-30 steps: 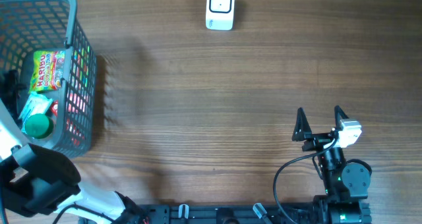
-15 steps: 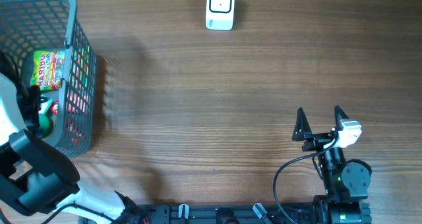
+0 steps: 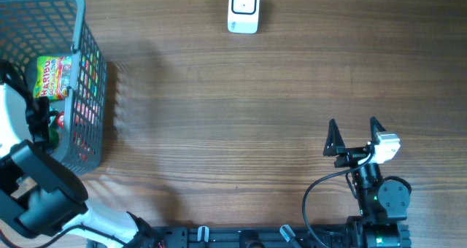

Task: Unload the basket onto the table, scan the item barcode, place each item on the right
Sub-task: 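Reach the left gripper into the basket and grasp the green-lidded jar, then lift the jar past the scanner and set it on the table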

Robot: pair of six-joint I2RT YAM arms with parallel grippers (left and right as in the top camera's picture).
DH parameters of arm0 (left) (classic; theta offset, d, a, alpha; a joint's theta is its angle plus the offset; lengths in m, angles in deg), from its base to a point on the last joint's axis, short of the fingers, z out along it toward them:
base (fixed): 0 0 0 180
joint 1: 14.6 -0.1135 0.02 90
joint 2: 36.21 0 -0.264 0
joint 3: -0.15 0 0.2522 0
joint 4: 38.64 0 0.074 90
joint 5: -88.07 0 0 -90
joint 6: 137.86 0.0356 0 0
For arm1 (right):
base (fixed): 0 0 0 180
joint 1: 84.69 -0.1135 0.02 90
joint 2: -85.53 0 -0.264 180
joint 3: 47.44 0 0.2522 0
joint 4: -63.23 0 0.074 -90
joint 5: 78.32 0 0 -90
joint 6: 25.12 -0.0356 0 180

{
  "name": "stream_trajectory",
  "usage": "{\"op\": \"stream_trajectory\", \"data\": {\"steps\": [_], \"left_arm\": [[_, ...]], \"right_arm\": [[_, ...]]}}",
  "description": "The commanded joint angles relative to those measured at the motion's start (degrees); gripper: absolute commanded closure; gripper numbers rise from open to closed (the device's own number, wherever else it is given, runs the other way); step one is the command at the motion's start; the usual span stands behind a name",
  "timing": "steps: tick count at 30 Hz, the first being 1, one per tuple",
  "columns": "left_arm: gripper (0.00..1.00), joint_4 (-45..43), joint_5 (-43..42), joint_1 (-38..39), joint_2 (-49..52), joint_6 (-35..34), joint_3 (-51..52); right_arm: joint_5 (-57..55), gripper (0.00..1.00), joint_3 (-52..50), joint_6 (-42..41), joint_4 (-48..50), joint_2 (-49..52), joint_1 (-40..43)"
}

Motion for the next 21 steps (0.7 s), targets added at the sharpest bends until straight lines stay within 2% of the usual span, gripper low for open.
{"op": "stream_trajectory", "data": {"steps": [1, 7, 8, 10, 14, 21], "left_arm": [[0.00, -0.6, 0.2, -0.3, 3.5, -0.3, 0.6], [0.00, -1.6, 0.2, -0.3, 6.6, -0.3, 0.6], [0.04, -1.6, 0.2, -0.3, 6.9, -0.3, 0.6], [0.21, -1.3, 0.2, -0.3, 7.0, -0.3, 0.6], [0.45, 0.0, 0.2, -0.3, 7.0, -0.3, 0.6], [0.43, 3.9, 0.1, -0.3, 4.3, -0.3, -1.9]], "right_arm": [[-0.6, 0.00, -0.1, 0.9, 0.1, -0.1, -0.4], [-0.6, 0.00, -0.1, 0.9, 0.2, -0.1, -0.4], [-0.6, 0.00, -0.1, 0.9, 0.1, -0.1, -0.4], [-0.6, 0.00, -0.1, 0.9, 0.2, -0.1, -0.4], [-0.6, 0.00, -0.1, 0.9, 0.1, -0.1, -0.4], [-0.6, 0.00, -0.1, 0.9, 0.2, -0.1, -0.4]]}}
